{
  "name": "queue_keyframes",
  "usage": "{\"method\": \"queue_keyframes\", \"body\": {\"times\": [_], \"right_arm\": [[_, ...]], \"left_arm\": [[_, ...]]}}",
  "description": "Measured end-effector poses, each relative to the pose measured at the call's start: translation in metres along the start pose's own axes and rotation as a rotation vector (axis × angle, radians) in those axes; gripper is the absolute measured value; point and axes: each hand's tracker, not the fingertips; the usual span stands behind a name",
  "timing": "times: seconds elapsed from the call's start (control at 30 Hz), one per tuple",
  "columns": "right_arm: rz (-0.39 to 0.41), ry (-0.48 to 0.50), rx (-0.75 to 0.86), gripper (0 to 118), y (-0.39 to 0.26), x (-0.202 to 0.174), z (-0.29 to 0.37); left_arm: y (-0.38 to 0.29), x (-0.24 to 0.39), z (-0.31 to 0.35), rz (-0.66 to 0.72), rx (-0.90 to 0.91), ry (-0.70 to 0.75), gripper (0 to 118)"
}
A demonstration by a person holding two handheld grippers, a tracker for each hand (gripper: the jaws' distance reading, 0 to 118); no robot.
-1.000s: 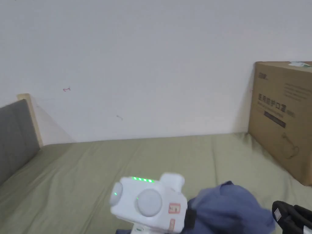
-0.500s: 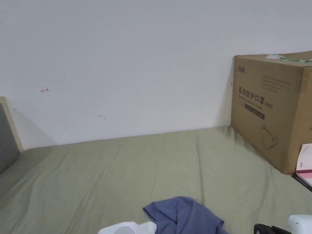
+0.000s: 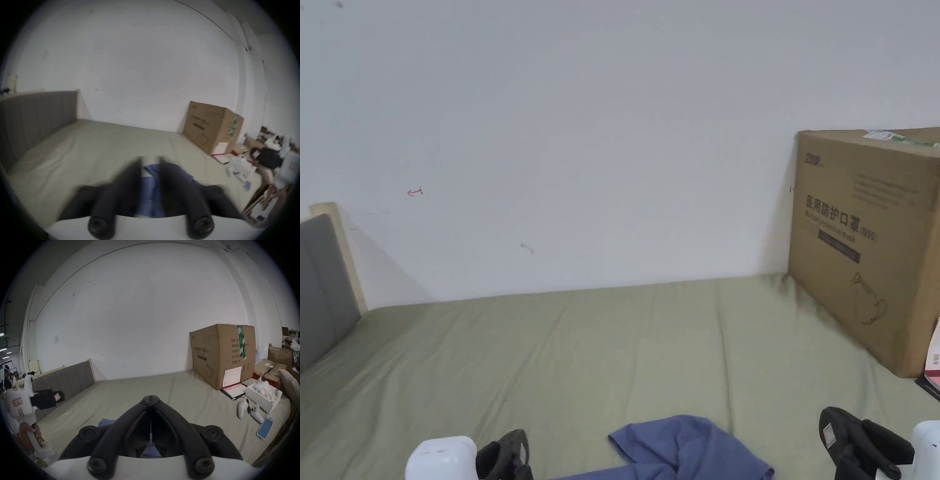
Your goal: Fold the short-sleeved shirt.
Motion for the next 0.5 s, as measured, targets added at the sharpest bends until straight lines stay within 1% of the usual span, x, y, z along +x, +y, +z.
{"method": "queue_keyframes", "body": {"times": [0.03,0.1,0.13,0.2,0.3,0.4,0.5], "right_arm": [[-0.002,-0.004,0.004,0,-0.001,-0.003,0.001],[-0.009,-0.009,-0.003,0,0.000,-0.006,0.000],[-0.019,-0.006,-0.016,0,0.000,-0.007,0.000],[-0.034,0.008,-0.030,0,0.001,-0.007,0.000],[-0.027,0.008,-0.037,0,0.001,-0.009,0.000],[-0.012,0.019,-0.037,0,0.000,-0.010,-0.004],[-0.013,0.047,-0.057,0,-0.002,-0.009,-0.016]], "left_arm": [[-0.008,0.000,0.005,-0.021,-0.008,0.046,0],[-0.011,-0.007,0.007,0.029,-0.036,-0.022,0],[-0.016,-0.008,0.010,0.058,-0.051,-0.027,0],[-0.015,-0.012,0.012,0.073,-0.057,-0.017,0],[-0.011,-0.017,0.013,0.079,-0.052,-0.022,0],[0.008,-0.025,-0.002,0.085,-0.073,-0.024,0],[0.028,-0.034,-0.042,0.095,-0.215,0.014,0]]}}
